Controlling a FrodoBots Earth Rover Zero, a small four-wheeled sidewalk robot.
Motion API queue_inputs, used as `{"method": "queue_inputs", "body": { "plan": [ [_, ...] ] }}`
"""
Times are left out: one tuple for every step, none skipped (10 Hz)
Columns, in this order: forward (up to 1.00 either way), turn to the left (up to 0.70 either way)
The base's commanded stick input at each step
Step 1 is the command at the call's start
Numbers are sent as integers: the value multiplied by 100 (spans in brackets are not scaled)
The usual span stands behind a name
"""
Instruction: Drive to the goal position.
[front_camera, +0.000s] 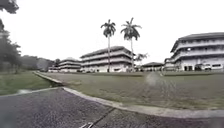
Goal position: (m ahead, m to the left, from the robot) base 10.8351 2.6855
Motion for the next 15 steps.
{"method": "queue_inputs", "body": {
  "plan": [
    [70, 0],
    [70, 0],
    [70, 0],
    [70, 0],
    [70, 0],
    [70, 0],
    [70, 0],
    [70, 0],
    [70, 0],
    [70, 0],
    [70, 0],
    [70, 0],
    [70, 0],
    [70, 0],
    [70, 0]
  ]
}}
